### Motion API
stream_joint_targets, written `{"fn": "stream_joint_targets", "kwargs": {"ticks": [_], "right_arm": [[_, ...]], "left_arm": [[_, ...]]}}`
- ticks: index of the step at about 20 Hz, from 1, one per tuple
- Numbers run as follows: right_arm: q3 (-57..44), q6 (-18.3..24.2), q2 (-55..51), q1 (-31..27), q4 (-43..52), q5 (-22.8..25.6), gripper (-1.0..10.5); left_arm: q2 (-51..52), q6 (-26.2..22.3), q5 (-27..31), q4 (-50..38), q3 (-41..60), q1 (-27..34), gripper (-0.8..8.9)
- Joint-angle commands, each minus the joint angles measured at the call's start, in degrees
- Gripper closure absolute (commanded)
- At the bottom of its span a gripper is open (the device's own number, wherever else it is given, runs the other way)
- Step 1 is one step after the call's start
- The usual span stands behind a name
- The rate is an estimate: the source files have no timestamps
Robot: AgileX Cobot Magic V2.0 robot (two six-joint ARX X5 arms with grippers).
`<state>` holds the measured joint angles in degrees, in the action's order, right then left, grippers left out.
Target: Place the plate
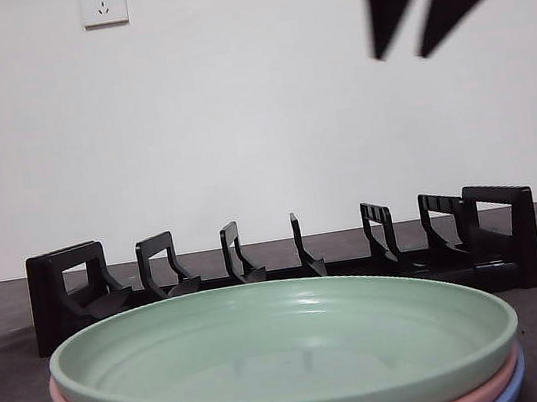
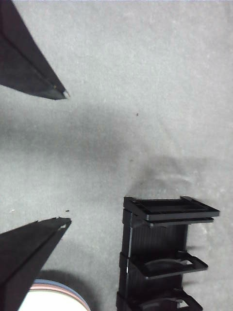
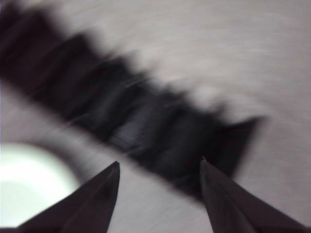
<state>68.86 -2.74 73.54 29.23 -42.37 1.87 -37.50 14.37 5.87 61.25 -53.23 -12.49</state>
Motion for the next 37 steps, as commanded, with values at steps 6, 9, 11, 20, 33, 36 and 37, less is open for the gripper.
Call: {"fn": "stream_joint_targets", "kwargs": {"ticks": [6, 9, 11, 20, 33, 36, 37], "right_arm": [[1.0, 1.7, 0.6, -8.8, 3.6, -6.5, 9.7], [1.0, 1.7, 0.6, -8.7, 5.1, -7.5, 9.2], [1.0, 1.3, 0.4, -8.6, 3.6, -10.0, 9.2], [1.0, 1.3, 0.5, -8.7, 3.8, -9.8, 9.2], [1.0, 1.3, 0.5, -8.6, 3.8, -9.8, 9.2], [1.0, 1.3, 0.5, -8.7, 3.9, -9.7, 9.2], [1.0, 1.3, 0.5, -8.7, 3.8, -9.7, 9.2]], "left_arm": [[-0.3, -0.2, 0.1, -0.8, -0.9, 0.0, 8.45], [-0.2, -0.2, 0.1, -1.6, -0.9, 0.0, 8.06], [-0.2, -0.2, 0.1, -1.1, -0.9, 0.0, 8.06], [0.7, -3.0, 0.2, -1.6, -0.5, 0.1, 8.06], [36.5, -11.8, 1.4, -55.7, 51.7, 14.4, 8.06], [37.3, -11.7, 1.4, -53.3, 52.5, 14.7, 8.06], [37.3, -11.2, 1.3, -52.9, 52.5, 14.7, 8.06]]}}
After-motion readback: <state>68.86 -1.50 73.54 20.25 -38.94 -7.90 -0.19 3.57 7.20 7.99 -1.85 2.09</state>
